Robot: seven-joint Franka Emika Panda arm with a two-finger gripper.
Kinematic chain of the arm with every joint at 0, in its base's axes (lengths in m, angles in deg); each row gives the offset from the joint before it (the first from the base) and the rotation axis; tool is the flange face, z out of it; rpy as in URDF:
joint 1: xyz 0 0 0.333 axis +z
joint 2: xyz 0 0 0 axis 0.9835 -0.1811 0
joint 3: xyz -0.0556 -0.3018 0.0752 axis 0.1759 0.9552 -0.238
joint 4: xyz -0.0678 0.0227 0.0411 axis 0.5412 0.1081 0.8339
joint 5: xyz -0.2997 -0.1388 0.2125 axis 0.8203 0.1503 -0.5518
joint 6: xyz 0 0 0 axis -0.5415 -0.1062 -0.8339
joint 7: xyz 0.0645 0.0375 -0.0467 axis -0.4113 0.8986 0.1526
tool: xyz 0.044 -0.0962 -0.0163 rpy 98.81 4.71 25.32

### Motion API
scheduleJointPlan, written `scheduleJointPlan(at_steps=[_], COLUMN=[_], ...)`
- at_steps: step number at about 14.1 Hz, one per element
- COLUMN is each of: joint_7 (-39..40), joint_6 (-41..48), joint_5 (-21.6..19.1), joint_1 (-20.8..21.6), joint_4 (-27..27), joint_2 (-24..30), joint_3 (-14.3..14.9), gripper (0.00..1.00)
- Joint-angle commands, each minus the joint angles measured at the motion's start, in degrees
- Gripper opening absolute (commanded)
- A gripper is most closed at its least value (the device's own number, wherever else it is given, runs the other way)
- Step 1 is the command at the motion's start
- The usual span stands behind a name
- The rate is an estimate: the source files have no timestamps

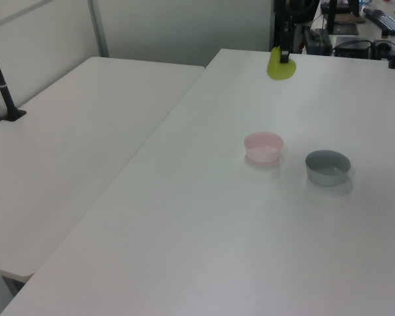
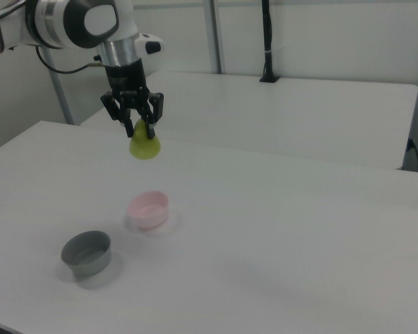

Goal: Pick up a pear from the bowl
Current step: 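Carry the held pear away from the bowls across the table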

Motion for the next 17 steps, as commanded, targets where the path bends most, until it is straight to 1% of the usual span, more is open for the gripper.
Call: scheduleJointPlan(at_steps=[1,2,4,5,8,9,11,14,15,17], joint_7=[0.11,1.59,8.17,11.68,18.12,19.35,20.15,22.35,22.35,22.35], joint_6=[2.79,2.53,2.09,2.09,1.04,-1.14,-8.77,-17.57,-22.65,-28.82], joint_5=[-0.23,-1.28,-4.09,-4.19,-4.19,-4.19,-4.19,-4.19,-4.10,-4.19], joint_1=[-1.57,-2.71,-7.44,-9.73,-13.43,-14.49,-17.65,-19.42,-20.12,-20.82], joint_4=[0.89,0.89,-0.24,-0.86,-2.44,-3.93,-9.45,-15.34,-18.15,-20.63], joint_2=[1.33,1.76,3.17,3.70,4.40,4.93,5.99,5.64,5.29,3.97], joint_3=[0.79,1.57,1.84,1.93,2.02,2.02,2.02,2.19,2.28,2.28], gripper=[0.00,0.00,0.00,0.00,0.00,0.00,0.00,0.00,0.00,0.00])
